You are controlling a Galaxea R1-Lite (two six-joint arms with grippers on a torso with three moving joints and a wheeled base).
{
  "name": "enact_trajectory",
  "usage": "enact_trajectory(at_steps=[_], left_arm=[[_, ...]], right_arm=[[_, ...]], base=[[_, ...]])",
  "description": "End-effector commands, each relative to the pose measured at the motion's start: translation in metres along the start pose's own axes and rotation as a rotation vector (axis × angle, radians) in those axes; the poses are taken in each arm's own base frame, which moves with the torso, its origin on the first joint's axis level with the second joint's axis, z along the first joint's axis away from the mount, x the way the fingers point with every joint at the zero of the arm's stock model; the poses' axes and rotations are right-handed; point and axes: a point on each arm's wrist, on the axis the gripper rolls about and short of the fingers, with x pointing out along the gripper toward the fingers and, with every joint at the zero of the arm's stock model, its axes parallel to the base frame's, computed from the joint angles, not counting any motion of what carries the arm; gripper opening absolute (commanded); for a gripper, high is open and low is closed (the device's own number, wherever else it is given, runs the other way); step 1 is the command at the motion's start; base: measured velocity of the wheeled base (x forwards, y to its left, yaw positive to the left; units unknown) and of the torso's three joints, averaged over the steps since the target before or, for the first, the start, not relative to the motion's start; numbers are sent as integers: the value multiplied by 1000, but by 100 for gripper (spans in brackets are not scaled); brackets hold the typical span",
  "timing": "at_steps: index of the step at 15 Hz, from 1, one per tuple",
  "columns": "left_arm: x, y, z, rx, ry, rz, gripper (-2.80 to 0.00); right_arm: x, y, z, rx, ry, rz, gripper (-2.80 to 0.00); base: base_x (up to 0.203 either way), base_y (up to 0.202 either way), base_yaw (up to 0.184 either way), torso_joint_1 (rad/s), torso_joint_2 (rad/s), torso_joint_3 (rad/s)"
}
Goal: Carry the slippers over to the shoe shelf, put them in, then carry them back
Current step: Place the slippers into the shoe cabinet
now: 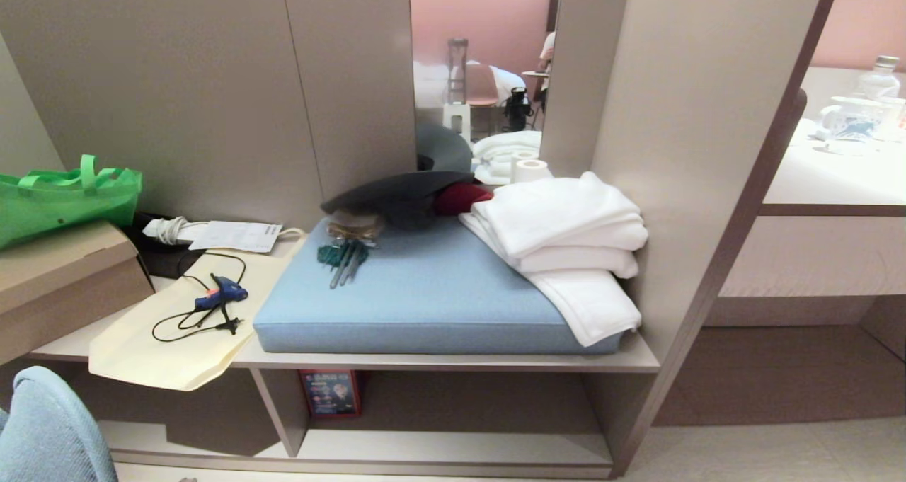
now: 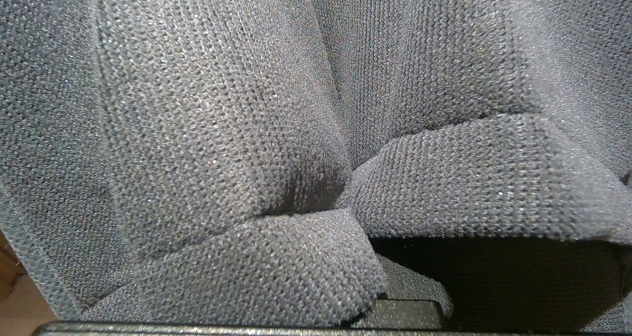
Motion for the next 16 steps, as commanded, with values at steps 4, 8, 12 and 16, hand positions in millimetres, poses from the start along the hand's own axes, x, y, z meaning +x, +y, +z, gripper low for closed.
enact_trajectory(at_steps=[4, 8, 12, 16], left_arm=[[1, 0, -2, 0, 10, 1, -280], [1, 0, -2, -1, 10, 1, -280], [1, 0, -2, -5, 10, 1, -280], [1, 0, -2, -5, 9, 1, -280]], right_arm=[[0, 0, 0, -1, 1, 0, -280], [0, 0, 0, -1, 1, 0, -280], [0, 0, 0, 0, 1, 0, -280], [0, 0, 0, -1, 1, 0, -280]], base=[[-59, 0, 1, 6, 3, 0], [-197, 0, 1, 2, 1, 3], [-101, 0, 0, -2, 1, 4], [0, 0, 0, 5, 2, -83]])
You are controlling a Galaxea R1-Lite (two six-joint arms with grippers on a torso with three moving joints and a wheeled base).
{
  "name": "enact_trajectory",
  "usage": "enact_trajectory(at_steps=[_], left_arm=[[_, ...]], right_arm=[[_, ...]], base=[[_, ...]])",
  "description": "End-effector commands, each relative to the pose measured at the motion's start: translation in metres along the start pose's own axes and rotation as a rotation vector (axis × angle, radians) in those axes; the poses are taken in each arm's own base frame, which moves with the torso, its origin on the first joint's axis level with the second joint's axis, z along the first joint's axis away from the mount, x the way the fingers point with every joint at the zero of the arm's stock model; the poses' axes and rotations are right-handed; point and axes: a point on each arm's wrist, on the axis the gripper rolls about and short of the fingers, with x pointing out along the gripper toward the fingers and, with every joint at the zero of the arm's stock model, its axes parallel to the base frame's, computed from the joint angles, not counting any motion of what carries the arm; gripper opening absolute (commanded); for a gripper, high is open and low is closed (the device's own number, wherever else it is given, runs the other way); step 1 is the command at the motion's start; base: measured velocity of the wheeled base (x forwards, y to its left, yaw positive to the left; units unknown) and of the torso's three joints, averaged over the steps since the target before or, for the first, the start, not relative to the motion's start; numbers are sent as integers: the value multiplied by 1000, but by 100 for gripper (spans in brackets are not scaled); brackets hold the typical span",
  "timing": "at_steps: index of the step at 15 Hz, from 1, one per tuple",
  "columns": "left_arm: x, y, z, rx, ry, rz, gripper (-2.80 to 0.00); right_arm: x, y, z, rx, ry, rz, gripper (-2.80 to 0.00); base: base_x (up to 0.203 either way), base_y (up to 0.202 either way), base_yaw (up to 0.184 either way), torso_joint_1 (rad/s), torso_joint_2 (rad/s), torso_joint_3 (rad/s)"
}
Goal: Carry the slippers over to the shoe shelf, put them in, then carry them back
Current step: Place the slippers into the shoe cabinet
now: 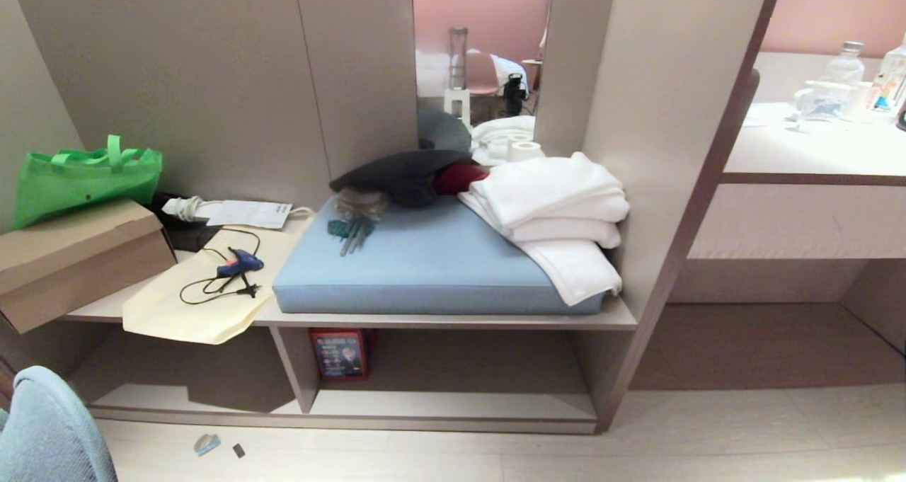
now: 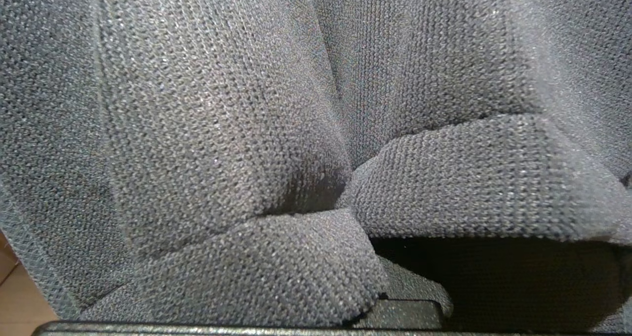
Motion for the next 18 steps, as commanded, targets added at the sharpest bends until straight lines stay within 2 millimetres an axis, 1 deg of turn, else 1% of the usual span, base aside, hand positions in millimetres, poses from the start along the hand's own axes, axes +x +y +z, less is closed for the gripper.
enact_trajectory(at_steps=[1, 18], left_arm=[[1, 0, -2, 0, 10, 0, -280], [1, 0, -2, 5, 9, -5, -280]], right_arm=[[0, 0, 0, 1, 1, 0, -280], [0, 0, 0, -1, 1, 0, -280]], base=[[0, 0, 0, 2, 7, -183], [0, 0, 0, 3, 2, -197]])
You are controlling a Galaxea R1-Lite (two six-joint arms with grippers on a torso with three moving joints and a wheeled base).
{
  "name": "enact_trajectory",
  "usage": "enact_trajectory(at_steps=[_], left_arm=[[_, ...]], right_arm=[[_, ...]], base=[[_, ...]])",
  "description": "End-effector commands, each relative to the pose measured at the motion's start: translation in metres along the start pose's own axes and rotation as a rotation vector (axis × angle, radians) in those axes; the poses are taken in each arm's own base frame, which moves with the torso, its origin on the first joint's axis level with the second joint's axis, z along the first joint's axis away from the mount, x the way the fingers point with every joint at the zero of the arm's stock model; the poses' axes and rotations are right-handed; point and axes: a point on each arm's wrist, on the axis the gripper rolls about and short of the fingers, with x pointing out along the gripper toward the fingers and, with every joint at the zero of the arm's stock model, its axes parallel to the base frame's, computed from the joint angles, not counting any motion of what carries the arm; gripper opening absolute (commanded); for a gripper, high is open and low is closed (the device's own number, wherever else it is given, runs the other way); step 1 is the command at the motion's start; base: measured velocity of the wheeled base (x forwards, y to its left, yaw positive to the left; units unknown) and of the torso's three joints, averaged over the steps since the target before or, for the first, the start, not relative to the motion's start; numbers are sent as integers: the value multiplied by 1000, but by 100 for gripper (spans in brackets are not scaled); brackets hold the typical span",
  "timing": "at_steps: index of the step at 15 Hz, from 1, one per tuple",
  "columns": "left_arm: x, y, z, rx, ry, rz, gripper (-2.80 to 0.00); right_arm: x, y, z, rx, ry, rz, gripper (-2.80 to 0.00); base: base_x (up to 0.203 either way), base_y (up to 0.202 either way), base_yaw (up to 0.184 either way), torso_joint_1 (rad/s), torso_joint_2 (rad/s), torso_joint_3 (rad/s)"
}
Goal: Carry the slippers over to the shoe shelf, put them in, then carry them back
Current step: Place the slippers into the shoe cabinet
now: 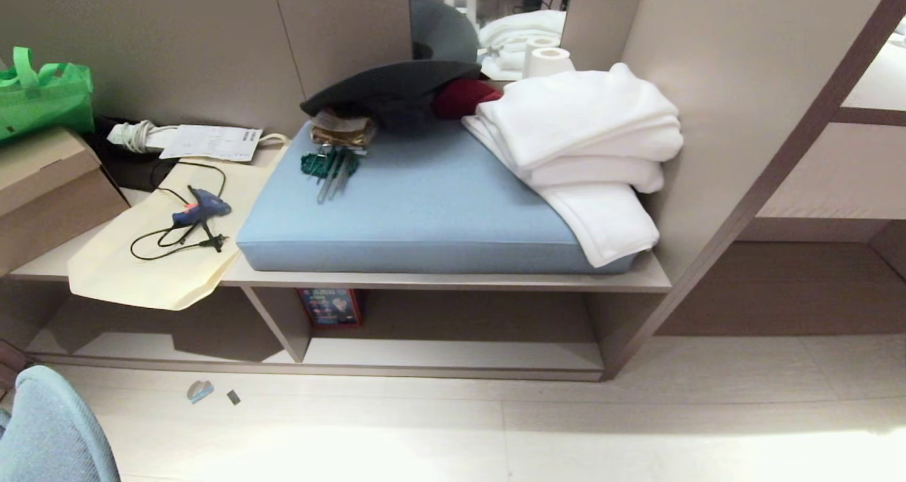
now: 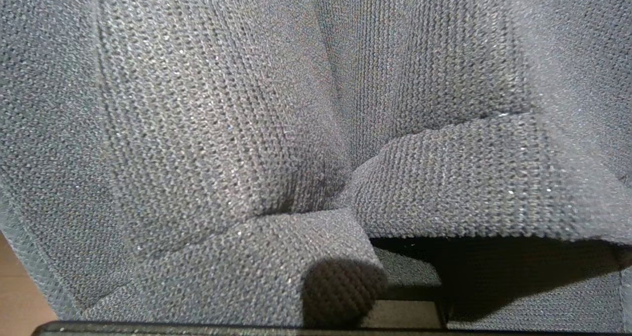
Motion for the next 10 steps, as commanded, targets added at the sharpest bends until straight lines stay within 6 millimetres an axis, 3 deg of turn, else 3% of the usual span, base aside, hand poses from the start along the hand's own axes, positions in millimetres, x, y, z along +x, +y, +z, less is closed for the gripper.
enact_trajectory(at_steps=[1, 10], left_arm=[[1, 0, -2, 0, 8, -1, -280], [1, 0, -2, 0, 8, -1, -280]], right_arm=[[0, 0, 0, -2, 2, 1, -280], [0, 0, 0, -2, 2, 1, -280]], base=[[0, 0, 0, 8, 2, -187], [0, 0, 0, 6, 3, -199]])
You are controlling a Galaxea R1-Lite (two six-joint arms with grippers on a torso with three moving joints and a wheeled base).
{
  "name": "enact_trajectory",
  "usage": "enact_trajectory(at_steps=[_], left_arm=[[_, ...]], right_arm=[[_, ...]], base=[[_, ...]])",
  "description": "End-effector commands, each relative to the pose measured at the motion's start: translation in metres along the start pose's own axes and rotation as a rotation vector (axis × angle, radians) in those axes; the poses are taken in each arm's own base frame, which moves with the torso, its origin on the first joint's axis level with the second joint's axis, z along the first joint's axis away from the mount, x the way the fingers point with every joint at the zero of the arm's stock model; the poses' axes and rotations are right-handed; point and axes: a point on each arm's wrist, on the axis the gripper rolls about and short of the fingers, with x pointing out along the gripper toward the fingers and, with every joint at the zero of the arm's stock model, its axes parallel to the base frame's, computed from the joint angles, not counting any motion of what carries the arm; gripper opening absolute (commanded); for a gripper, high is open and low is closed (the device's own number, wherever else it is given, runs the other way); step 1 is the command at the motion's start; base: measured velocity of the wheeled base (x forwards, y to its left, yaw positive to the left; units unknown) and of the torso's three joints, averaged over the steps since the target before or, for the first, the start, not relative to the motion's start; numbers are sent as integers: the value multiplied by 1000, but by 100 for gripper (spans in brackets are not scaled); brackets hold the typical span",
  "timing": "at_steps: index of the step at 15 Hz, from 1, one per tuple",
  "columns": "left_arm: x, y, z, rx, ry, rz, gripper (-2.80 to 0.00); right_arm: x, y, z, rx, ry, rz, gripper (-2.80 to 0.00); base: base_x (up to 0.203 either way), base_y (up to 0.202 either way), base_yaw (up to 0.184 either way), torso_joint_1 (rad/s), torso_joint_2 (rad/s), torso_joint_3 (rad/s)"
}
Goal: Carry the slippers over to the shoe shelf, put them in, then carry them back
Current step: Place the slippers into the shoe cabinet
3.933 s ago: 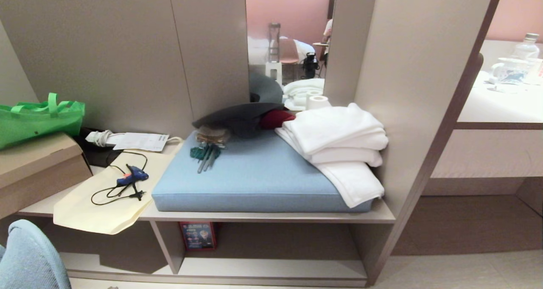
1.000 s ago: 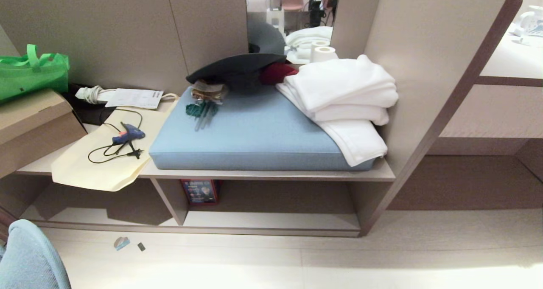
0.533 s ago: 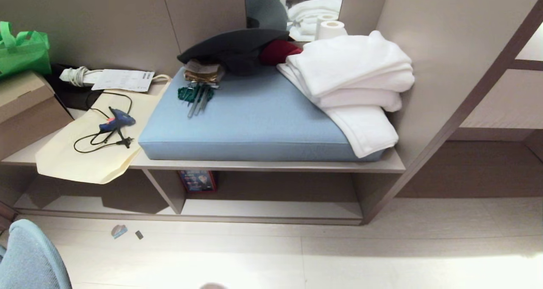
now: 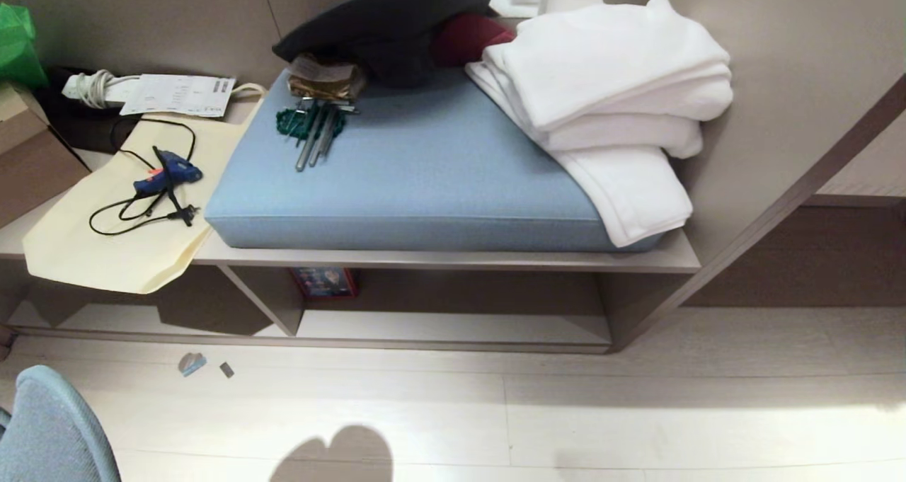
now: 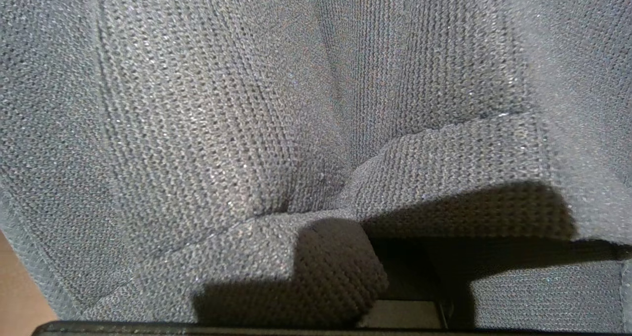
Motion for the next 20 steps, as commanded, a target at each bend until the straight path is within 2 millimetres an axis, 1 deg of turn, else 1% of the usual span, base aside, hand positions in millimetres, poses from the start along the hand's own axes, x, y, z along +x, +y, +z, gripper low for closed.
enact_trajectory(at_steps=[1, 20], left_arm=[[1, 0, -2, 0, 10, -1, -280], [1, 0, -2, 0, 8, -1, -280]], right_arm=[[0, 0, 0, 0, 2, 1, -280], [0, 0, 0, 0, 2, 2, -280]], base=[[0, 0, 0, -2, 0, -197], [0, 0, 0, 2, 4, -195]])
